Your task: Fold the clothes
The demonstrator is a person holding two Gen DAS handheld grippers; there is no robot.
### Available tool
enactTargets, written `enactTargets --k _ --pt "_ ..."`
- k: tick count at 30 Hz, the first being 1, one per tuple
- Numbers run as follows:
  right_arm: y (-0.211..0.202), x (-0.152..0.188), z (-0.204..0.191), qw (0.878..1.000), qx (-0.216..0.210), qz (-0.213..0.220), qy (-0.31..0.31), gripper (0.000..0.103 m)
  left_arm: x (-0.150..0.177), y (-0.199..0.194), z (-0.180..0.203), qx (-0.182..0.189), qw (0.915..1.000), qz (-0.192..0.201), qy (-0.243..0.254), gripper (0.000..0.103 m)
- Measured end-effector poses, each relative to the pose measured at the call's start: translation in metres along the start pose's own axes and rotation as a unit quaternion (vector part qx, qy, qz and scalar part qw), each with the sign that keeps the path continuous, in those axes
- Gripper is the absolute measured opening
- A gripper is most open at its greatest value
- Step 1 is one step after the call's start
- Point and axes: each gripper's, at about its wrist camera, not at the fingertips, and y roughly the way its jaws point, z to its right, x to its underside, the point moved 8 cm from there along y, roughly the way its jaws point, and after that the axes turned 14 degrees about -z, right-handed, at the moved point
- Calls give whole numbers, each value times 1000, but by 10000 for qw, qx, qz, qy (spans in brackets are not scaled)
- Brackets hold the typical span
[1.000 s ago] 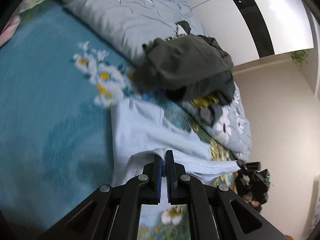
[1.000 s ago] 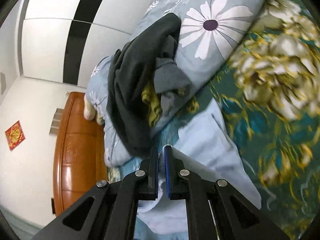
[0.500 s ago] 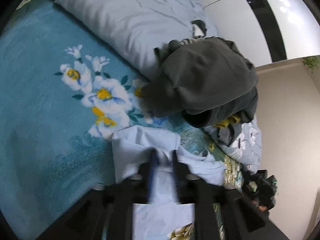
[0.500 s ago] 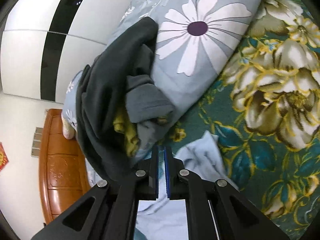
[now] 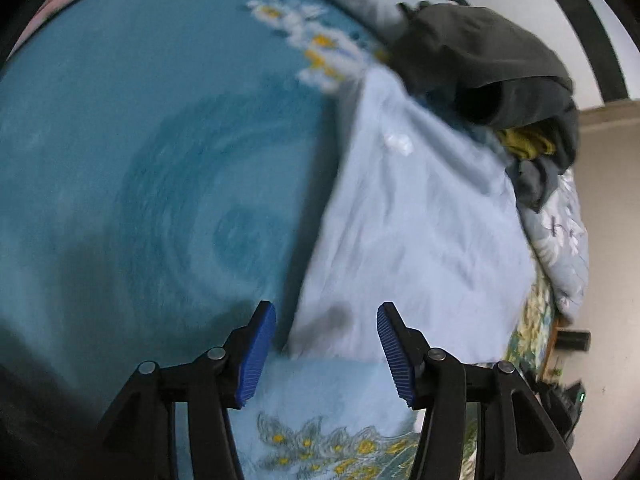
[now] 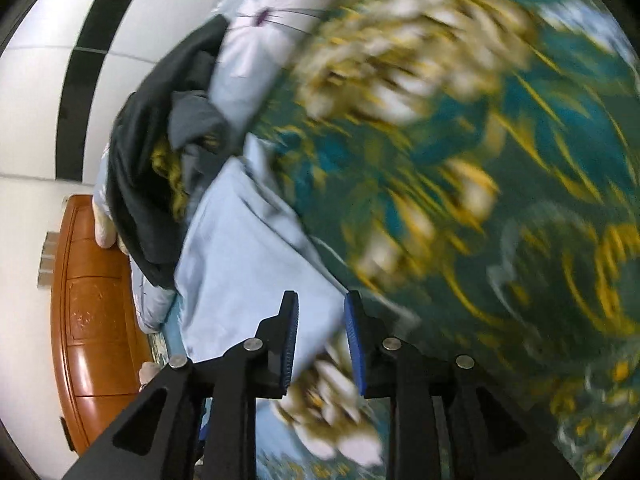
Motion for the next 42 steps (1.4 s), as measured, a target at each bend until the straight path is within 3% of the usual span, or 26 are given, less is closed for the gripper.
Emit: enactTargets --k 1,4,7,12,16,17,19,20,23,32,37,42 --pt "1 5 6 10000 -6 -11 42 30 5 3 -5 -30 9999 -20 -131 55" --pt "5 15 13 9999 -113 -15 85 42 14 11 -8 382 9988 -164 -276 56" --pt "15 13 9 9997 -216 1 113 42 18 21 -14 1038 9915 -318 -712 55" --pt "36 3 0 9993 -320 113 177 43 15 20 -25 1726 9770 -240 -1228 55" --pt "47 -2 -11 9988 -444 147 141 41 10 20 -25 1872 9745 -118 -1230 52" --pt "48 -2 -12 9983 -518 157 201 37 10 20 -24 1876 9747 -97 -1208 45" --pt "50 -4 -14 9971 -662 179 322 19 8 22 -24 1854 9758 -74 -1160 30" --pt "51 -5 -14 9966 -686 213 407 16 7 22 -23 1843 9763 -62 -1136 18" --pt "50 -5 -17 9966 -583 241 521 8 11 12 -16 1590 9836 43 -847 11" --pt "13 1 -59 9971 -475 587 7 5 26 -24 5 792 9963 334 65 8" --pt "-17 23 -59 9964 -499 678 -123 5 59 -47 14 564 9970 16 524 7" --pt "-42 56 -32 9968 -386 692 -97 5 84 -24 21 361 9963 -438 647 8"
